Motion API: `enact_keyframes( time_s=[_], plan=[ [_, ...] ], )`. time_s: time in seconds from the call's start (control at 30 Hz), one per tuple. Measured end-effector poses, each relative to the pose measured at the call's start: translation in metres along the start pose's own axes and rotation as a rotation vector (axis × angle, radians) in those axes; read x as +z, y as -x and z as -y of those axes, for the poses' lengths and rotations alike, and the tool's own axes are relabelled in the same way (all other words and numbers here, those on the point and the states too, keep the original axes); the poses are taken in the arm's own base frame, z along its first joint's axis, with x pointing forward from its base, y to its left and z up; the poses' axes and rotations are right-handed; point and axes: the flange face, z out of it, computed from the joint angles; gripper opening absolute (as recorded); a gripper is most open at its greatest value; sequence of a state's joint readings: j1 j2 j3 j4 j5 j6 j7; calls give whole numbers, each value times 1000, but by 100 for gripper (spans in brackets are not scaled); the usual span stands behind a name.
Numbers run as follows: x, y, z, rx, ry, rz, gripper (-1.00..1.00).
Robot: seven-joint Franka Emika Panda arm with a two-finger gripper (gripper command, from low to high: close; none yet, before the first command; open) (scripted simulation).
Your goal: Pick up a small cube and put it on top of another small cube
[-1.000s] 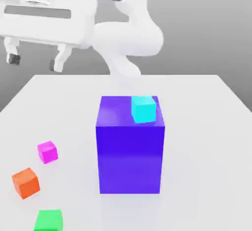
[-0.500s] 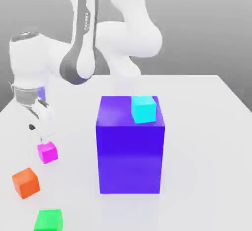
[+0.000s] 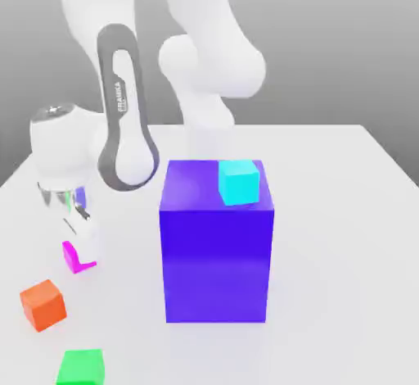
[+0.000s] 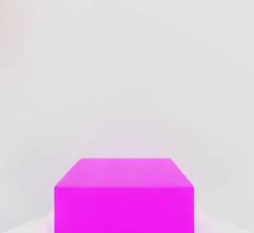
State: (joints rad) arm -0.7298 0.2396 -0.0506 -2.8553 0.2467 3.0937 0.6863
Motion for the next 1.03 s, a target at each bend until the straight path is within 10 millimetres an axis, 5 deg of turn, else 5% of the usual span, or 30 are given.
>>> enact_keyframes(
  time_s=[0.27,0.57,0.77,0.9,0.93,1.03],
  plan=[
    [-58,-5,9,25,-2,2,-100],
    [-86,42,154,36,-4,9,-100],
    [-106,101,241,71,-2,4,-100],
    [-67,116,258,78,-1,1,-100],
    [-54,117,258,78,-1,1,100],
    [-54,117,258,78,-1,1,100]
  ],
)
